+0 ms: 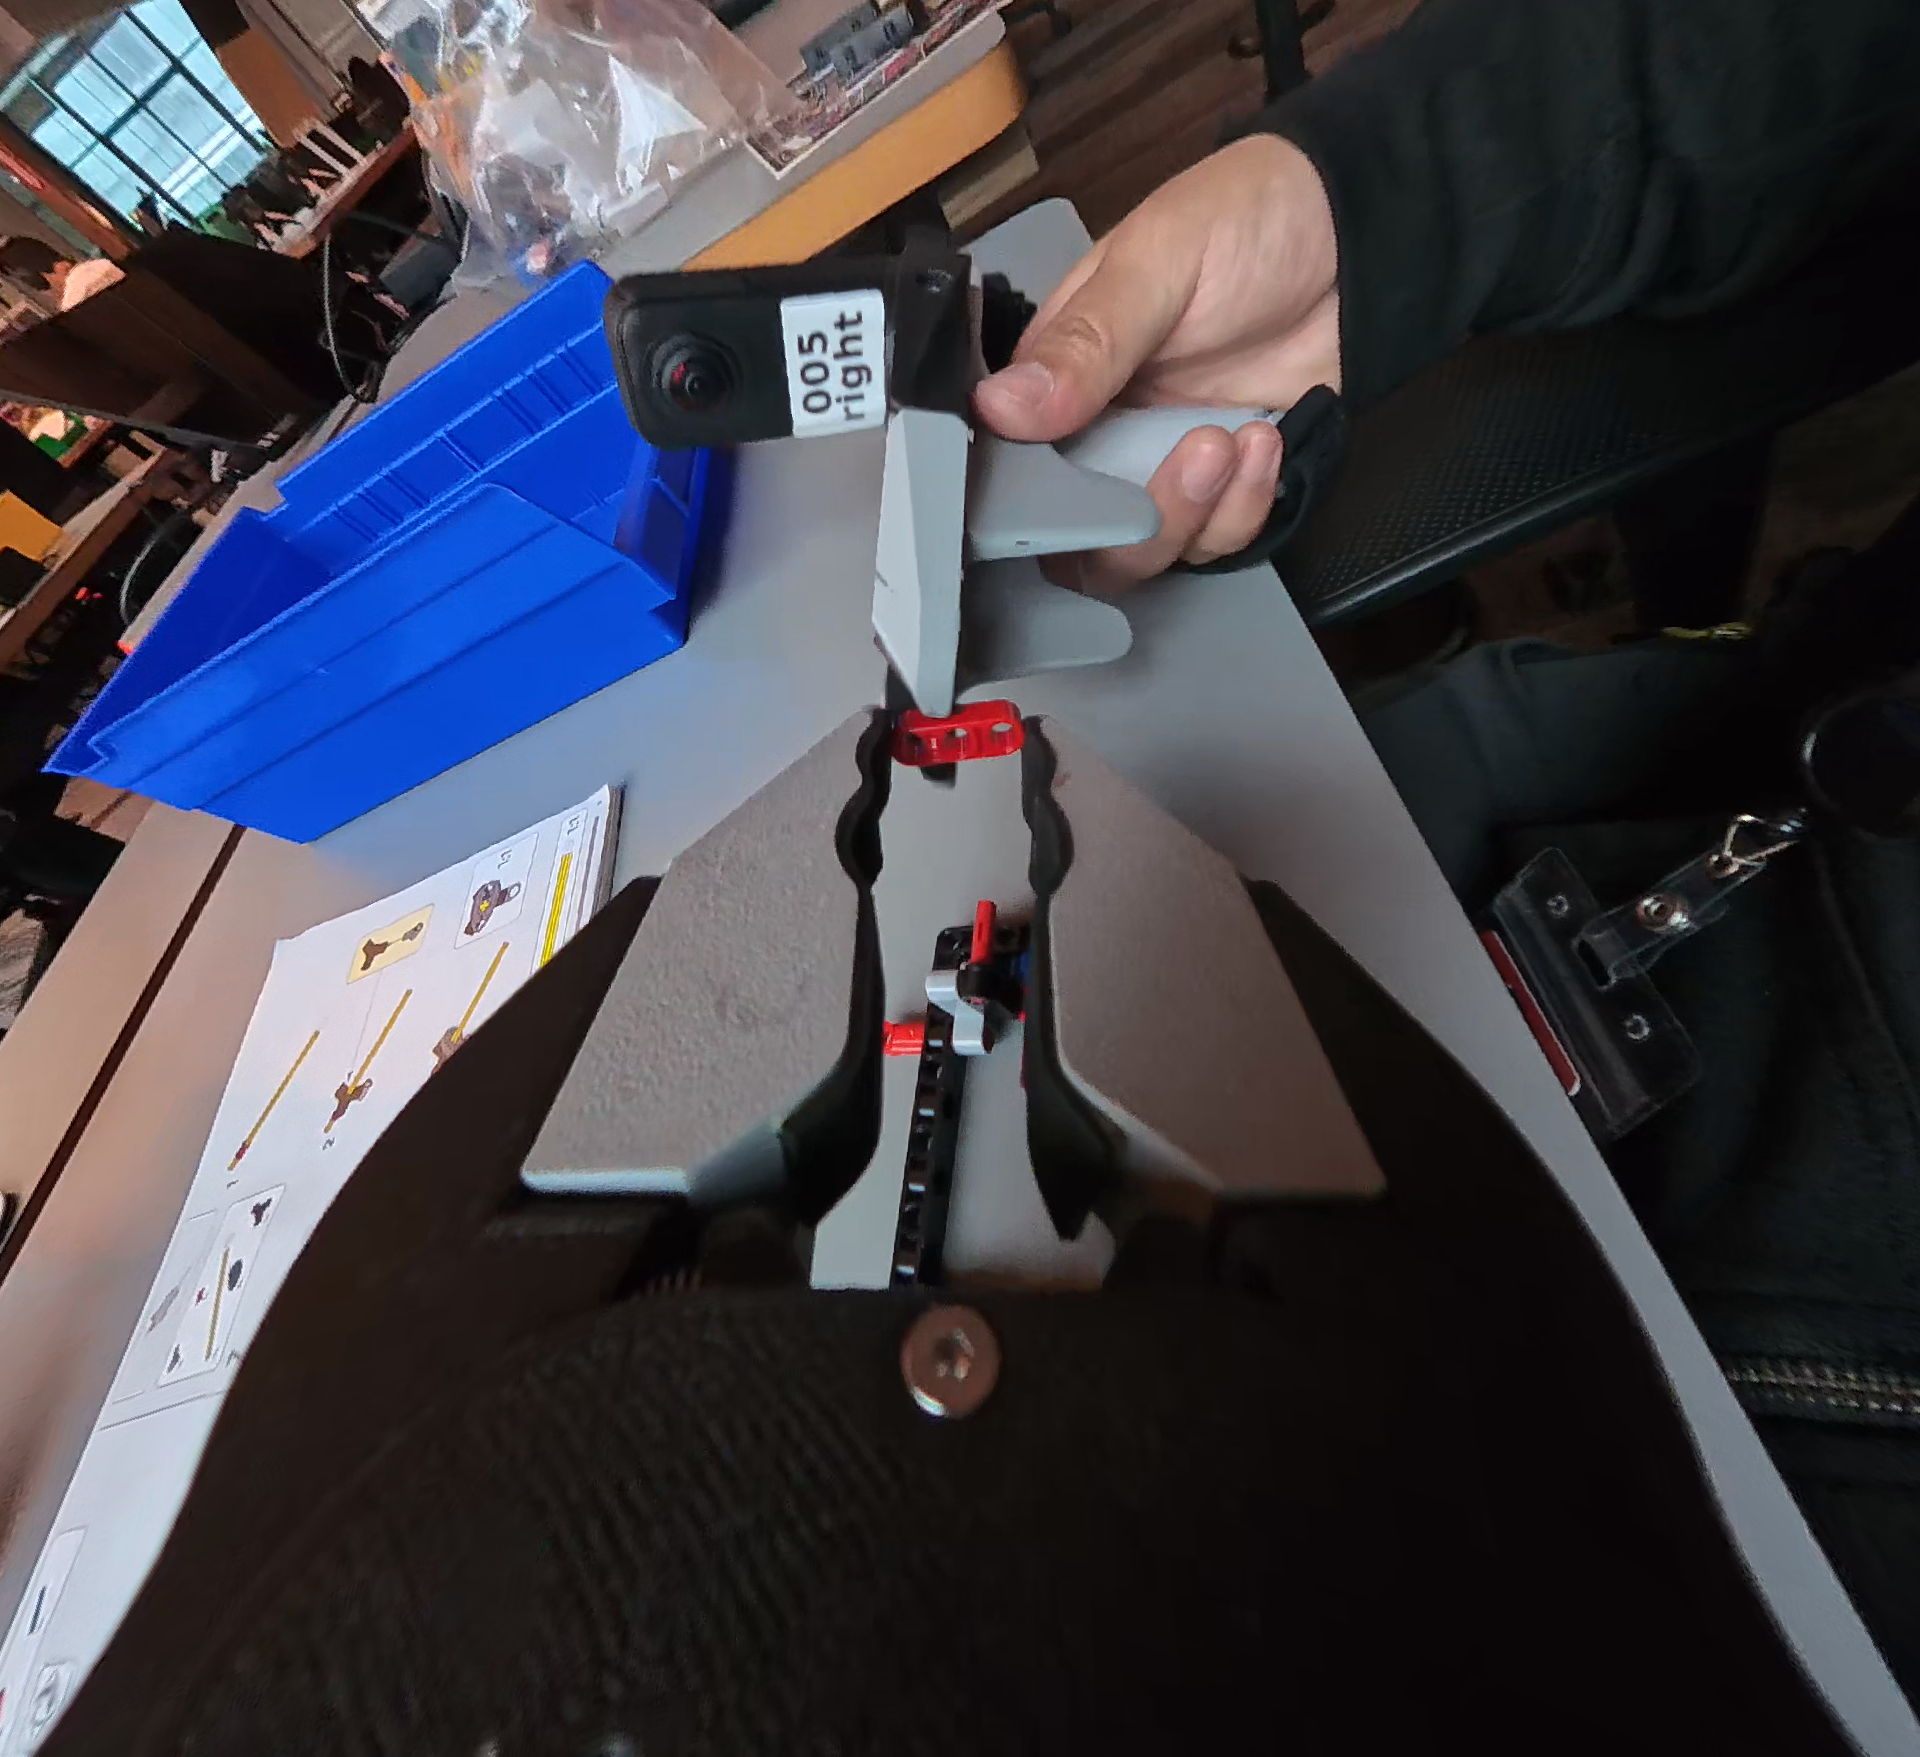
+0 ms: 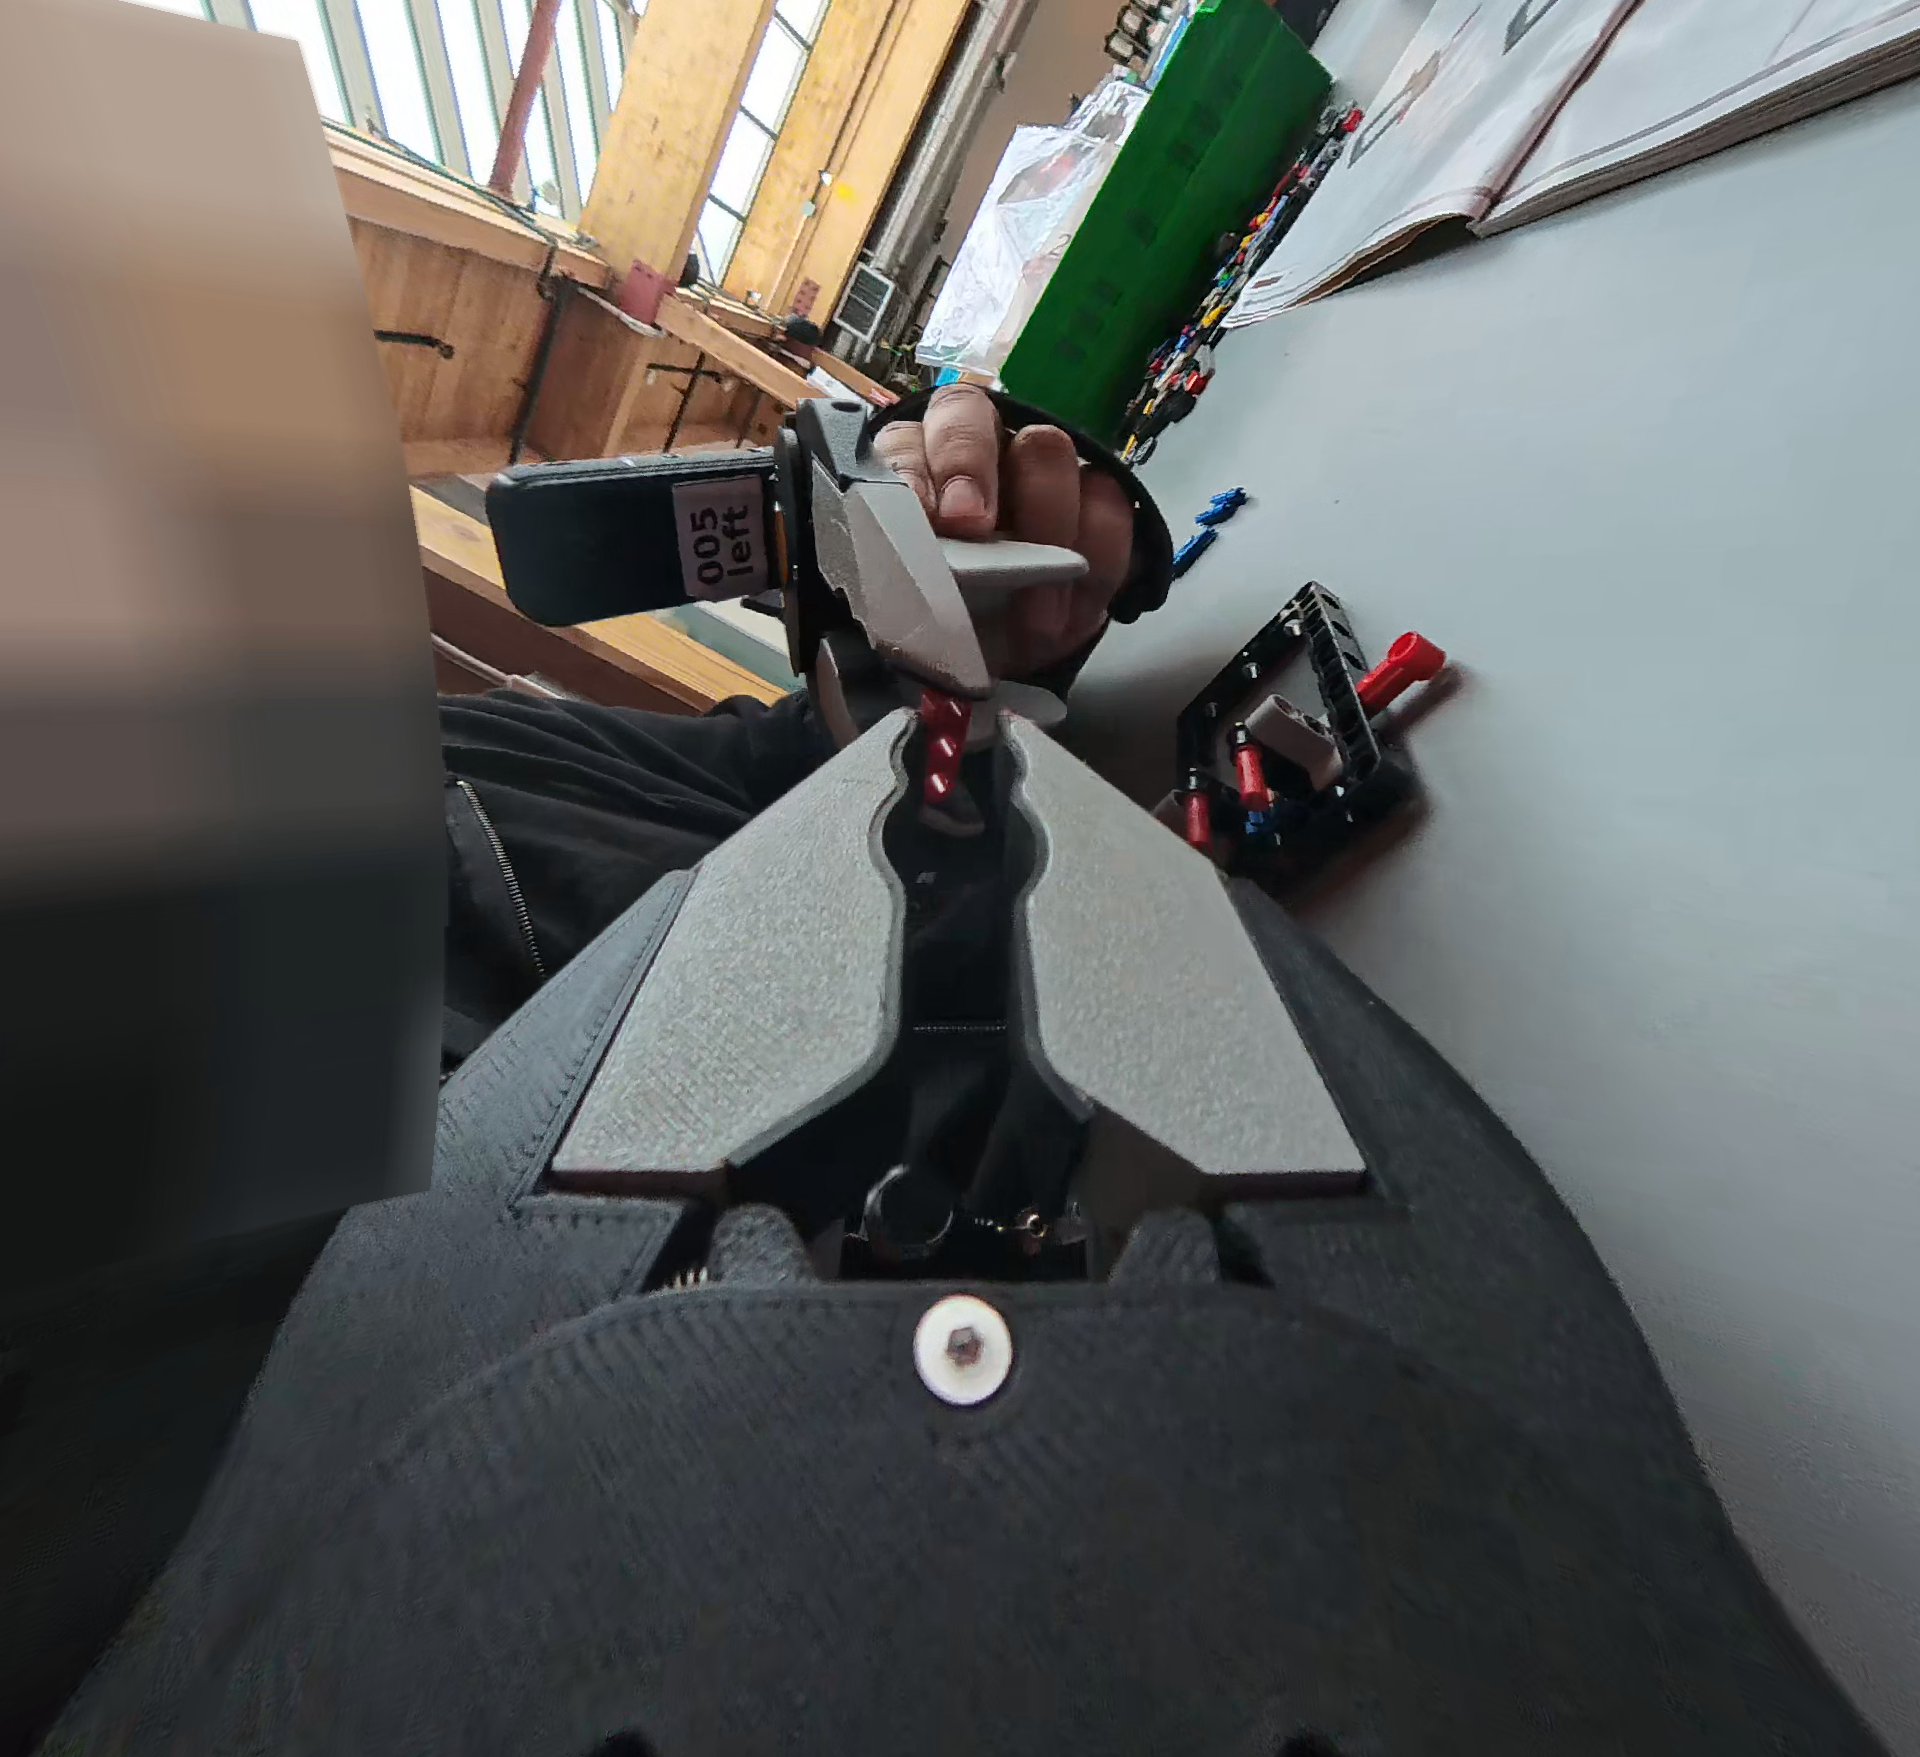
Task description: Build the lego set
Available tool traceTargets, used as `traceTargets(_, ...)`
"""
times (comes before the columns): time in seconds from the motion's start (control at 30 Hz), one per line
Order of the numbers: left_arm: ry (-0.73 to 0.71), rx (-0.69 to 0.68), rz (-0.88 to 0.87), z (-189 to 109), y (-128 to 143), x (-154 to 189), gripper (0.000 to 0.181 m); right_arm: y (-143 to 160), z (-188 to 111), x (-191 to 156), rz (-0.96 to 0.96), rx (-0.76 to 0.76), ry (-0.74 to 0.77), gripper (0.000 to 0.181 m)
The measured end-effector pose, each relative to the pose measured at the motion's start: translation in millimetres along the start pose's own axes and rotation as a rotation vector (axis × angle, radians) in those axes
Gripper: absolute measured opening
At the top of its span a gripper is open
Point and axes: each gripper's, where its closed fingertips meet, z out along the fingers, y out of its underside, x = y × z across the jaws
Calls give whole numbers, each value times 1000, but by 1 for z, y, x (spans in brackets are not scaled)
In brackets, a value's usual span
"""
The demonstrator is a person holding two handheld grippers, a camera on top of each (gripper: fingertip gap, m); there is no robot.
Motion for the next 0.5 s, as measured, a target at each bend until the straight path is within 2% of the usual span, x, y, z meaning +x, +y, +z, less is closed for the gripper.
traceTargets(0.1,4,49,-9,-2,-7,0,22,0,2,-8,22,6,-75,12)
traceTargets(0.2,8,69,-16,-4,-8,-1,22,-1,4,-12,33,13,-119,6)
traceTargets(0.37,10,14,-64,-2,1,-2,23,-3,3,-5,56,27,-75,4)
traceTargets(0.47,91,-61,-147,-3,11,8,42,-5,-5,6,70,52,7,4)
traceTargets(0.5,123,-105,-171,-4,17,12,43,-5,-10,11,74,55,50,5)
